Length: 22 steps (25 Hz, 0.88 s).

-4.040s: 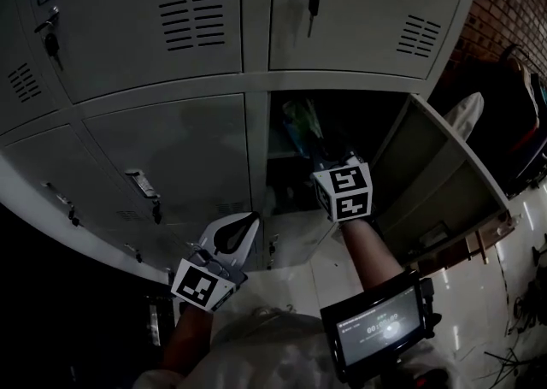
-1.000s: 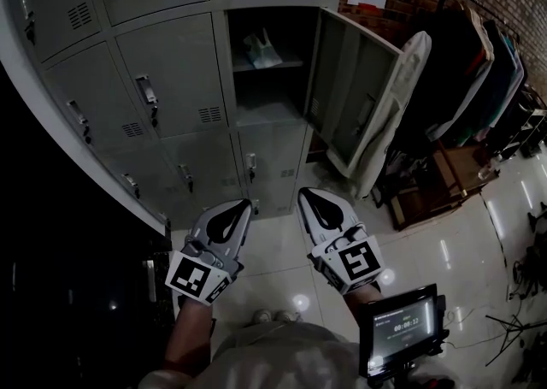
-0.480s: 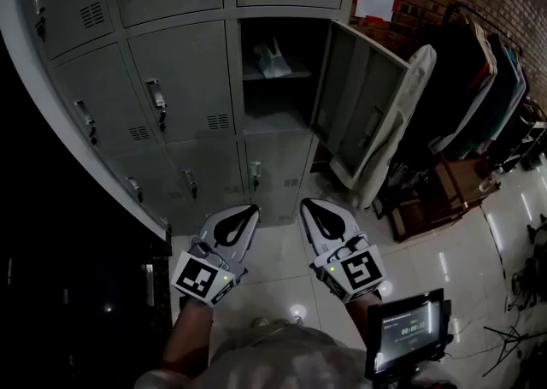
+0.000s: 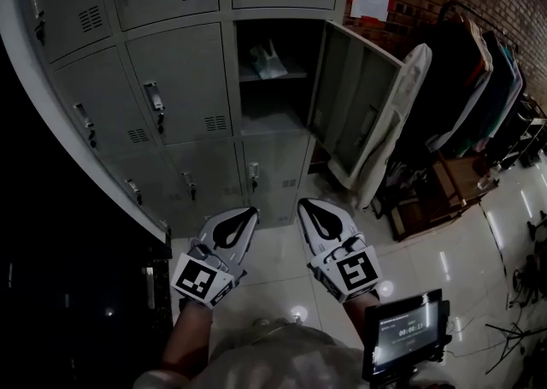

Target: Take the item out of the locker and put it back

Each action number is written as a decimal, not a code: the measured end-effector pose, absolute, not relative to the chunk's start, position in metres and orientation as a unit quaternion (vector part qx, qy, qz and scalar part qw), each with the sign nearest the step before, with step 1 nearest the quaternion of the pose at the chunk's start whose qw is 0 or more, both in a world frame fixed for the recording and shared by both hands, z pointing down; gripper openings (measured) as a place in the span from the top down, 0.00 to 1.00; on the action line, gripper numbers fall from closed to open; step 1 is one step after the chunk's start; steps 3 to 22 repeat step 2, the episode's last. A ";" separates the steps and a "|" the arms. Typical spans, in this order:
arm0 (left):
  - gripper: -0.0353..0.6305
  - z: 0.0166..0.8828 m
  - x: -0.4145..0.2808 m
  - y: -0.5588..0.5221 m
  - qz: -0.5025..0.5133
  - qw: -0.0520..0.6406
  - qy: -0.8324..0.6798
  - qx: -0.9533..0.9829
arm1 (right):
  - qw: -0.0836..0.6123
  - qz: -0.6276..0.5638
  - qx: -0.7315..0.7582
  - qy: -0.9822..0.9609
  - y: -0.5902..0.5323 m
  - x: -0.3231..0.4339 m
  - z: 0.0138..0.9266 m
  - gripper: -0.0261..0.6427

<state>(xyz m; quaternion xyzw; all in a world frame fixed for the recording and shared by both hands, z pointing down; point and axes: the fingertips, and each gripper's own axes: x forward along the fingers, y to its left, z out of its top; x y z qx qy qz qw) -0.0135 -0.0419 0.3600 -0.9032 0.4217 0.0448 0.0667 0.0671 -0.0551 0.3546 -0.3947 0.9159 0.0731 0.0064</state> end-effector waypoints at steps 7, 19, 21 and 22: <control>0.94 0.359 -0.013 -0.039 0.045 0.067 0.422 -0.903 | 0.009 0.074 -0.394 0.916 -0.053 0.067 0.352 0.96; 0.94 0.359 -0.013 -0.039 0.045 0.067 0.422 -0.903 | 0.009 0.074 -0.394 0.916 -0.053 0.067 0.352 0.96; 0.94 0.359 -0.013 -0.039 0.045 0.067 0.422 -0.903 | 0.009 0.074 -0.394 0.916 -0.053 0.067 0.352 0.96; 0.94 0.359 -0.013 -0.039 0.045 0.067 0.422 -0.903 | 0.009 0.074 -0.394 0.916 -0.053 0.067 0.352 0.96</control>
